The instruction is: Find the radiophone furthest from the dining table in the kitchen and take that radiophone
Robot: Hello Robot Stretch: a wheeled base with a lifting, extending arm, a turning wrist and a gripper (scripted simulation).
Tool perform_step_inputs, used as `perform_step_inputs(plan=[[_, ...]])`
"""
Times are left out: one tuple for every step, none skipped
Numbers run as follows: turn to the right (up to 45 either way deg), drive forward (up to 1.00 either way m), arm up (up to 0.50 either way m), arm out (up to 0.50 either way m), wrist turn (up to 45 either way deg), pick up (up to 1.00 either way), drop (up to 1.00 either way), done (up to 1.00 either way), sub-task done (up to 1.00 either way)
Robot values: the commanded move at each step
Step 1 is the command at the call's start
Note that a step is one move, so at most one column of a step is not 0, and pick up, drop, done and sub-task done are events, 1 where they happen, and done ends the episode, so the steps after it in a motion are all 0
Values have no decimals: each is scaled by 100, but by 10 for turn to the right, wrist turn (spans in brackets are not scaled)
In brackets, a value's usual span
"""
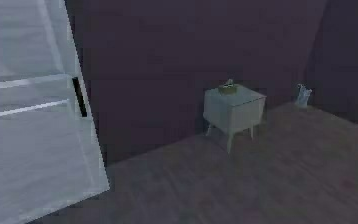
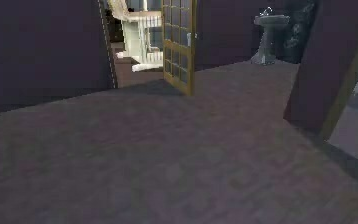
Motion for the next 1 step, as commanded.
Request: perform_step_inputs(plan=[[450, 0, 0, 0, 0, 0, 0, 0, 0]])
